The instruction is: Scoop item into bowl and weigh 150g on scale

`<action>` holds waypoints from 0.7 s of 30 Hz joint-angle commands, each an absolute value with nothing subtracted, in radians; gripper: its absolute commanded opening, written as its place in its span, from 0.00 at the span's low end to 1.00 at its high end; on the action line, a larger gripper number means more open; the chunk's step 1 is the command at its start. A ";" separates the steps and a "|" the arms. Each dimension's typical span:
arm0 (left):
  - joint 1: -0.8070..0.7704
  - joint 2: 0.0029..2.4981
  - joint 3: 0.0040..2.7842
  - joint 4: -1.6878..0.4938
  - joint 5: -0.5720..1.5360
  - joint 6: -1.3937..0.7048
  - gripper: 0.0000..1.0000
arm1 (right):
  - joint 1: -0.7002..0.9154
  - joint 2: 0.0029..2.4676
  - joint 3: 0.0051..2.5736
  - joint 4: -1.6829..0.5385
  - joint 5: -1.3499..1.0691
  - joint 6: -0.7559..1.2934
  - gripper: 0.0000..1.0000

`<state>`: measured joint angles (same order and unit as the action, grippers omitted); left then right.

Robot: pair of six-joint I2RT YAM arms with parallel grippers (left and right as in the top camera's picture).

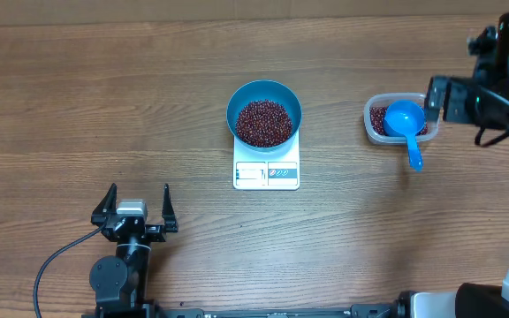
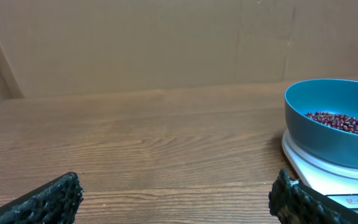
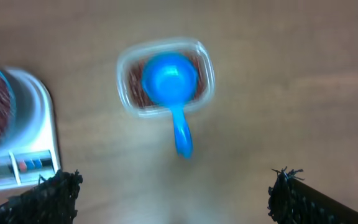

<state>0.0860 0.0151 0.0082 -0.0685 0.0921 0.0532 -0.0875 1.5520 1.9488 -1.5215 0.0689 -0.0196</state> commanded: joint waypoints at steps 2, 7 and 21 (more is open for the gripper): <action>0.092 0.004 0.005 -0.073 0.078 0.038 0.99 | -0.091 1.488 1.942 -1.466 -0.035 -0.031 1.00; 0.092 0.004 0.005 -0.073 0.078 0.037 1.00 | -0.091 1.436 1.941 -1.455 -0.101 -0.030 1.00; 0.092 0.004 0.005 -0.073 0.078 0.038 1.00 | -0.091 1.245 1.746 -1.171 -0.197 -0.023 1.00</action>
<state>0.0860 0.0151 0.0082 -0.0681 0.0921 0.0532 -0.0872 1.2877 1.8248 -1.2137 -0.1577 -0.0181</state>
